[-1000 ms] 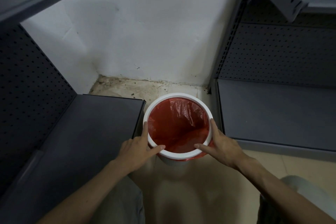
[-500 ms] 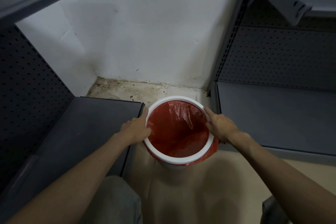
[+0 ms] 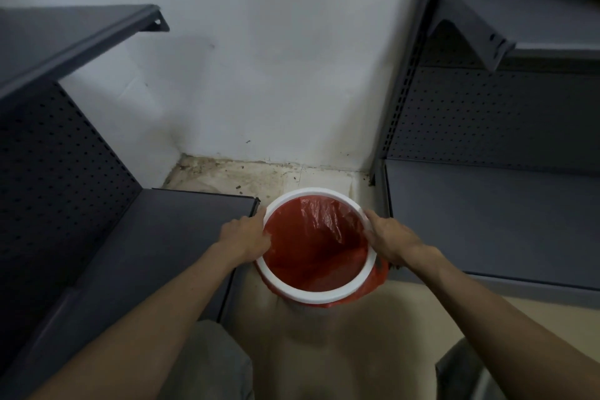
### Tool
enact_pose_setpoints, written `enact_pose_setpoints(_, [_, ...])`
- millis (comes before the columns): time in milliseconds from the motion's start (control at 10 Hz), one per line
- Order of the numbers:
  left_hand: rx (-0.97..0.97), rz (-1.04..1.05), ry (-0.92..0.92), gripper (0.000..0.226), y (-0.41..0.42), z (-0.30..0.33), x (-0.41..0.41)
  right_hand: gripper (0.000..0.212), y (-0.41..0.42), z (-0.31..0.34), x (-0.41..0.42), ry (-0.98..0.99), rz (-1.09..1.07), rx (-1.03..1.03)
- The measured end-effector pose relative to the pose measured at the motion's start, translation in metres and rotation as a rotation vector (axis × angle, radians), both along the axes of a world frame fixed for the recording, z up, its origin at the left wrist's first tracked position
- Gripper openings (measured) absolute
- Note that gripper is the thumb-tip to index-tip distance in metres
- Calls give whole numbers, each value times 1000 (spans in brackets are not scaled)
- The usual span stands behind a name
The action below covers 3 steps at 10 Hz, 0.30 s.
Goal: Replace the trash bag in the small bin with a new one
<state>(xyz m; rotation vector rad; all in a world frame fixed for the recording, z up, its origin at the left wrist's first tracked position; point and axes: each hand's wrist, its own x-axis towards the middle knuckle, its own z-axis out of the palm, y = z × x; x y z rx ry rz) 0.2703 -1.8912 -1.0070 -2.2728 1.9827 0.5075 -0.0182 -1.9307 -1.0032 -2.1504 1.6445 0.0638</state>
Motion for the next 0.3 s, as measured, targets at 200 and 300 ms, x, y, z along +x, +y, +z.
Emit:
enact_pose_setpoints(200, [-451,171,281,36,0,58,-52,23,23,63,-31,-110,3,-231])
enact_pose_setpoints(300, [-574,250,596,47,-16,106,-83,24,31,118,-56,-254,-9,-350])
